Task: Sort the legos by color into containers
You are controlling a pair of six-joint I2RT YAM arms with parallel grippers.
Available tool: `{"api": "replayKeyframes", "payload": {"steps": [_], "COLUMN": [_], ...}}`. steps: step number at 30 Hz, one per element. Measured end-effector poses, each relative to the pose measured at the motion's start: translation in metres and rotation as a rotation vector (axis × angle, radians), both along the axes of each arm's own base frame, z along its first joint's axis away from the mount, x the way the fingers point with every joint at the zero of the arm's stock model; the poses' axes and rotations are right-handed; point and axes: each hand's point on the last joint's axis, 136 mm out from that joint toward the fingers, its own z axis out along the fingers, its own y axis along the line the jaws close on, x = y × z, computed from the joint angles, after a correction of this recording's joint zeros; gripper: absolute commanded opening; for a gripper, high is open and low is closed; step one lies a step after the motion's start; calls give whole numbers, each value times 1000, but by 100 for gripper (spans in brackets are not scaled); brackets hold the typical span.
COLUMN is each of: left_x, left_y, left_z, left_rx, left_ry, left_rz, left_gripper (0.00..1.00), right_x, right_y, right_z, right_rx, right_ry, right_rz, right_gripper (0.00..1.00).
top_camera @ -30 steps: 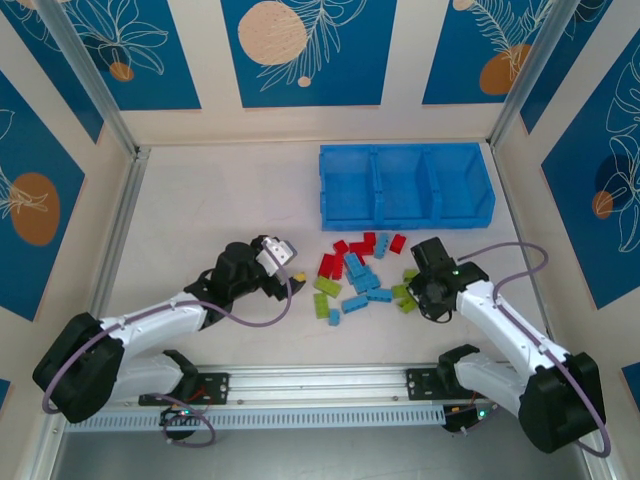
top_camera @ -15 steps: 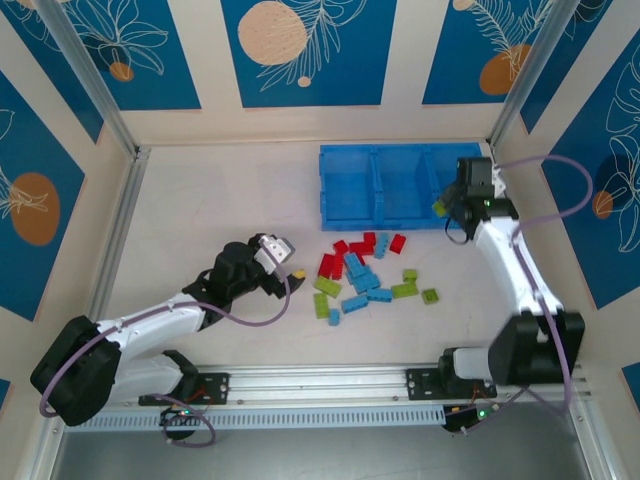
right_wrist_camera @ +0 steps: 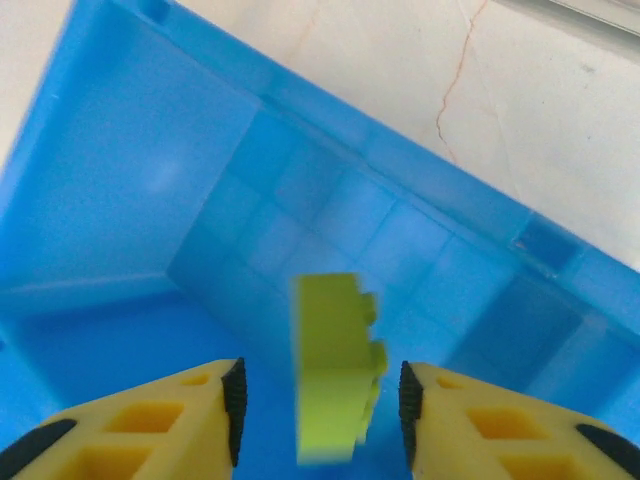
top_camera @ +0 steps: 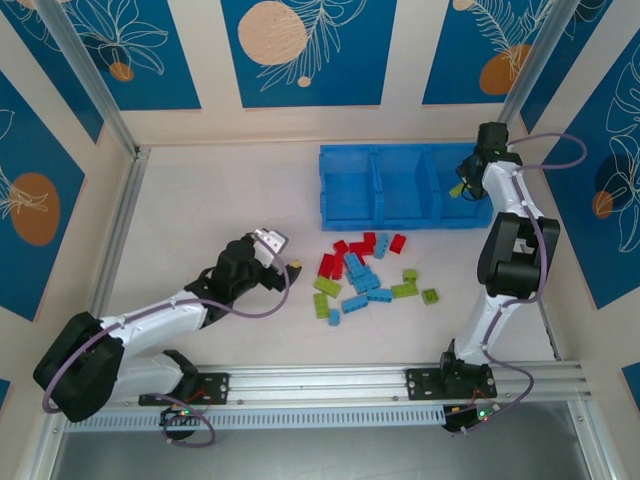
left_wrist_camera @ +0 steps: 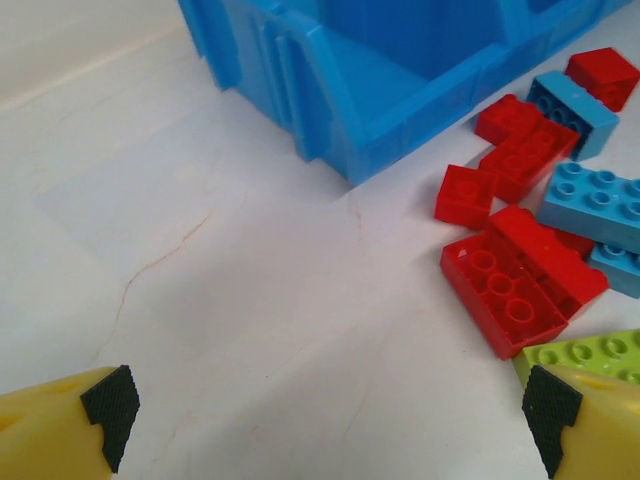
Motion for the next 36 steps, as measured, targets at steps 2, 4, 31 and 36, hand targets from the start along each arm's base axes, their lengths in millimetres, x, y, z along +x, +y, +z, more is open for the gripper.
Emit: {"api": "replayKeyframes", "payload": {"steps": [2,4,31,36], "left_x": [6,13,-9,-2], "left_y": [1,-3,-181,-187], "left_z": [2,10,-58,-61], "left_rx": [-22,-63,-108,-92], "left_ry": [52,117,705,709], "left_rz": [53,103,467,489], "left_gripper": [99,97,69,64], "right_x": [-3,-12,-288,-301], "right_y": [2,7,185,182], "right_z": [12,24,23,15], "right_rx": [8,18,82,90], "right_ry": [-15,-36,-51,-18], "right_rz": [1,9,668,660], "right_gripper": [56,56,74,75]}}
